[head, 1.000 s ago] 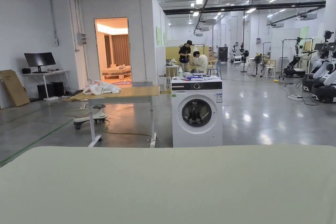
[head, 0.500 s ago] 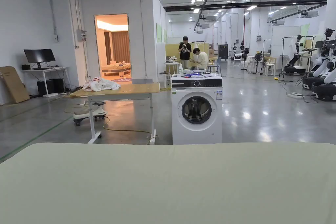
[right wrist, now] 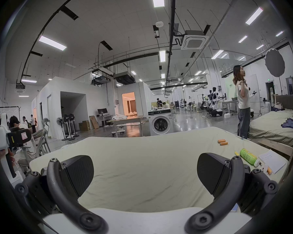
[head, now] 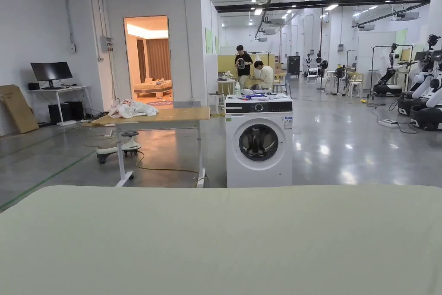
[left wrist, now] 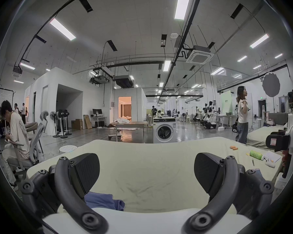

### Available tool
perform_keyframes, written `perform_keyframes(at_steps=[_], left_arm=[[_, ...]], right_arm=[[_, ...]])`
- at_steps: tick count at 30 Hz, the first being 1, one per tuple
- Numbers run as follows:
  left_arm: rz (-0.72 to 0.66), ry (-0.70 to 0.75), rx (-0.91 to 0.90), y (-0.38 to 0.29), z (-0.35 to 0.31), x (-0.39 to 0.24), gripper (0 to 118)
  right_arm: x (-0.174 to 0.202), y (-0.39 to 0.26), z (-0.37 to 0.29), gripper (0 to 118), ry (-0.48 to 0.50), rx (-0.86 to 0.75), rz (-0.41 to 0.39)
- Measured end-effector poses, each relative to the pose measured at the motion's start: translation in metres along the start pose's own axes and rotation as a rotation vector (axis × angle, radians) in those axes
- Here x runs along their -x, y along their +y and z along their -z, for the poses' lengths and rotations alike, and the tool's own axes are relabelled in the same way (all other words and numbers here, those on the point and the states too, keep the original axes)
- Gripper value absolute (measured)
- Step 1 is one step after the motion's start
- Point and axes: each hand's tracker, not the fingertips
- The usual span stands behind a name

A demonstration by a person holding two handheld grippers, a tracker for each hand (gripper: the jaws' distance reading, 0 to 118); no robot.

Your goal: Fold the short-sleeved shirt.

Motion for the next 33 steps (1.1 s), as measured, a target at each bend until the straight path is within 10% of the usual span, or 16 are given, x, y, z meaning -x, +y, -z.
perform_keyframes(at_steps=[13,33], left_arm=[[-0.009,0.001,0.024,-0.003,0.002,0.001,112],[-0.034,-0.043,0.023,0.005,0.002,-0.001,112]], right_arm=[[0.001,0.001,0.002,118,0.012,0.032,0.029],[0.015,0.036,0.001,118,-0.154,0.222,0.366]])
